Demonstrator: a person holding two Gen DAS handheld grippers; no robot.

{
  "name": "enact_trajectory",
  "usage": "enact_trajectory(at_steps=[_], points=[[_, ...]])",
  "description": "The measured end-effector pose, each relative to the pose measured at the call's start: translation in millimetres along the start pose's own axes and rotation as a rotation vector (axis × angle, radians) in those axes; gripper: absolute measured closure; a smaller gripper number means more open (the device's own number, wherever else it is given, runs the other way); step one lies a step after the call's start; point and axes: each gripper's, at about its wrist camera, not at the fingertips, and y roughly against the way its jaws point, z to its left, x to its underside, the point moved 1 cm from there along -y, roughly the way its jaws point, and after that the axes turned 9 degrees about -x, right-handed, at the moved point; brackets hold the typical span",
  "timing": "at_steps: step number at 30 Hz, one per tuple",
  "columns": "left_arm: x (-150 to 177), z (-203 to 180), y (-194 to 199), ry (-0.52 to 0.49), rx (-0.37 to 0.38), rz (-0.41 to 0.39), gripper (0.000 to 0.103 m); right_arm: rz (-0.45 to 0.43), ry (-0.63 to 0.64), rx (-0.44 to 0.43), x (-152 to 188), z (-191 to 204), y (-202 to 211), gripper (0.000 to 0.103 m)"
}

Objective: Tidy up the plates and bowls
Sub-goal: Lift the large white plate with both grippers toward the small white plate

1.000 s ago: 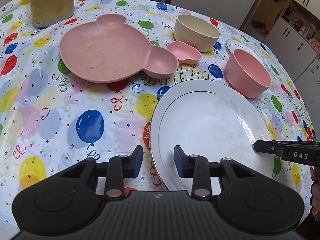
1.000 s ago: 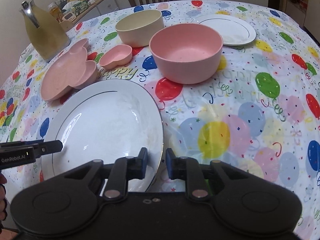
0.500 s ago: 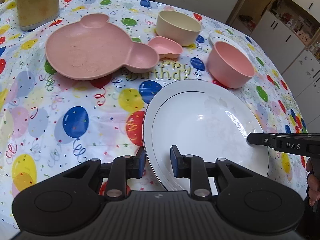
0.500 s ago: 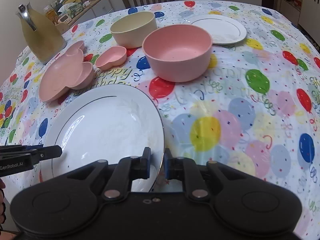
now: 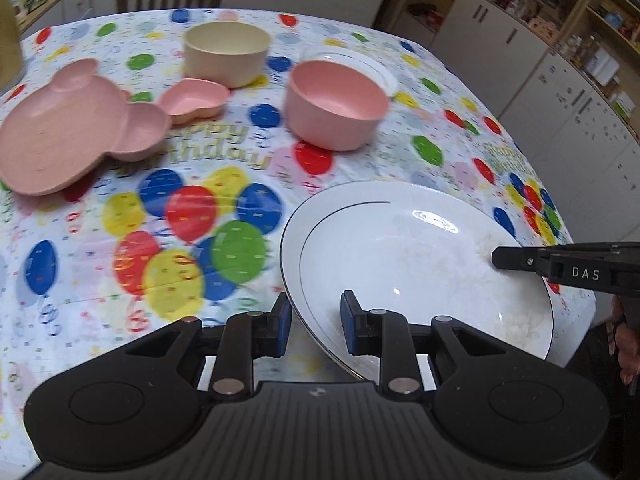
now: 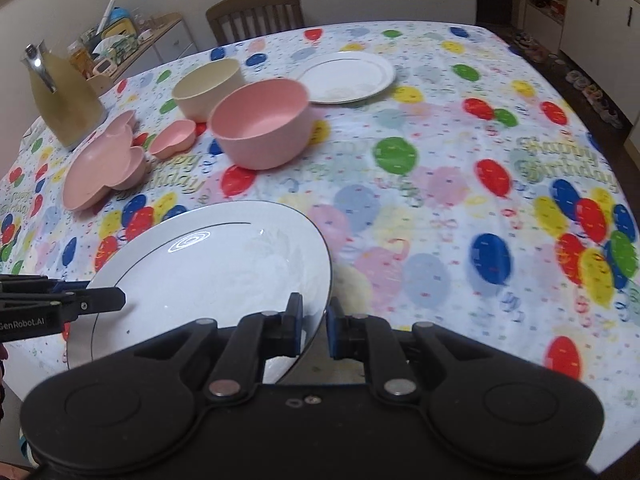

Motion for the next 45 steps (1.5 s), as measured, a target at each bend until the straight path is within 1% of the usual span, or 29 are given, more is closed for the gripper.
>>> enact_trajectory(at_steps=[4, 10, 16, 25, 28, 32, 33, 36, 39, 45], points=[[0.0, -37.7, -10.7, -0.045, 0.033, 0.014, 0.078, -0.008, -0.028, 0.033, 9.1, -32.8, 16.3, 0.092], [-2.6, -84.0, -21.0, -0.086, 0.060, 0.028, 0.078, -0.028, -0.059, 0.051, 15.9, -75.8, 32.5, 0.092], [-6.5, -112.4, -32.5, -0.115, 0.042, 0.033, 0.078, -0.025, -0.067, 0.044, 18.7, -104.7, 35.0, 0.092], [4.1, -123.0, -41.6, -0.119, 0.019, 0.076, 0.078, 0.014, -0.079, 0.024, 28.7, -119.5, 27.9, 0.092], [5.3, -123.9, -41.4, -0.124, 0.015, 0.073, 0.078, 0.018, -0.080, 0.023, 29.9, -120.5, 26.9, 0.092], [5.3, -124.4, -40.6, -0.129, 0.012, 0.075, 0.078, 0.022, -0.066, 0.045, 28.4, -117.0, 27.3, 0.091], [5.1, -124.9, -39.9, -0.135, 0.005, 0.073, 0.078, 0.023, -0.060, 0.054, 27.7, -115.4, 27.4, 0.091], [3.7, -122.9, -36.2, -0.136, -0.013, 0.061, 0.078, 0.022, -0.052, 0.079, 25.4, -111.8, 29.9, 0.083], [3.0, -118.3, -32.2, -0.131, -0.017, 0.059, 0.078, 0.020, -0.060, 0.105, 25.0, -111.2, 34.1, 0.081], [2.7, -109.7, -16.1, -0.139, -0.014, 0.021, 0.078, -0.002, -0.049, 0.115, 23.8, -96.7, 47.9, 0.076]])
